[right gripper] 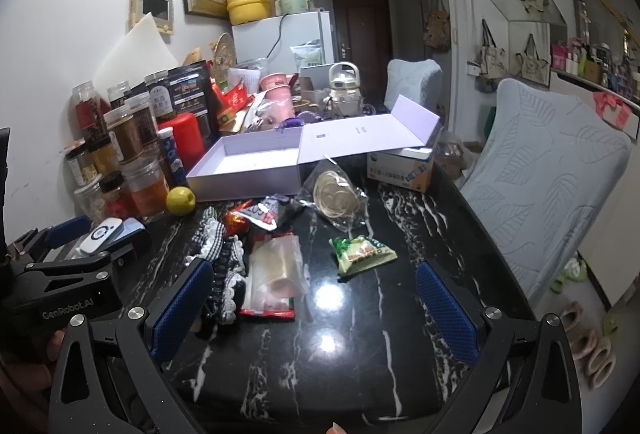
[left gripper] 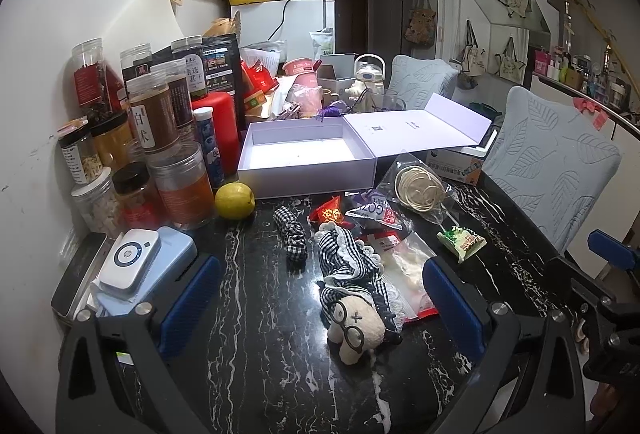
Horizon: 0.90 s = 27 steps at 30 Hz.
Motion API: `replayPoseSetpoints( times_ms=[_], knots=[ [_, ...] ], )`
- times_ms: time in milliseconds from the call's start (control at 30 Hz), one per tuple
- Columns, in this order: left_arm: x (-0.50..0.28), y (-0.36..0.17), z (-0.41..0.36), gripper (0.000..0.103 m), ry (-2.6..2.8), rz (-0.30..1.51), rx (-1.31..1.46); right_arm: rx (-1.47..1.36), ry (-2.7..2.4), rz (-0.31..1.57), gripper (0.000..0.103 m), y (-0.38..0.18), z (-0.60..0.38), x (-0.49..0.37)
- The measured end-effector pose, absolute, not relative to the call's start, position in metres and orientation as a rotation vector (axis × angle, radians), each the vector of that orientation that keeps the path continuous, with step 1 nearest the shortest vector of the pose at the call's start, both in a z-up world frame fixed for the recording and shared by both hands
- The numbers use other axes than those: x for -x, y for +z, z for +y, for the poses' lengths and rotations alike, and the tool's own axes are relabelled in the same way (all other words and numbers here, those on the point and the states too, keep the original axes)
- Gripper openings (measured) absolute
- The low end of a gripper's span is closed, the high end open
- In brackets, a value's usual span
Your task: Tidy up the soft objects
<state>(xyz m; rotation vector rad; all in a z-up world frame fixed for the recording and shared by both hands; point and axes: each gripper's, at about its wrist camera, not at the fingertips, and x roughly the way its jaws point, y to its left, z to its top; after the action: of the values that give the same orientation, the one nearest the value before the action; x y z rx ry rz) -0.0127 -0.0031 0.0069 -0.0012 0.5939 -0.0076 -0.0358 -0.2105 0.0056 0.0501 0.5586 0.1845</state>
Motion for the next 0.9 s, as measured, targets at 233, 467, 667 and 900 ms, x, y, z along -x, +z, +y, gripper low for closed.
replayPoseSetpoints(
  times_ms=[233, 467, 667, 900],
  knots=[
    [0.0139, 0.0065, -0.0036, 0.103, -0.009, 0.597, 0.003, -0.050, 0.187, 0.556, 0.103, 0.0053, -0.2110, 0.0374],
    [0.0152, 0.0049, -0.0036, 0.103, -0.011, 0.600, 0.007, -0.049, 0.190, 0.553, 0.103, 0.0057, -0.2104, 0.0378],
    [0.0151, 0.0051, -0.0034, 0.103, -0.012, 0.601, 0.008, -0.050, 0.191, 0.556, 0.103, 0.0059, -0.2111, 0.0379],
    [0.0150, 0.0055, -0.0017, 0.103, -0.013, 0.604, 0.010, -0.049, 0.194, 0.554, 0.103, 0.0054, -0.2109, 0.0382]
  ],
)
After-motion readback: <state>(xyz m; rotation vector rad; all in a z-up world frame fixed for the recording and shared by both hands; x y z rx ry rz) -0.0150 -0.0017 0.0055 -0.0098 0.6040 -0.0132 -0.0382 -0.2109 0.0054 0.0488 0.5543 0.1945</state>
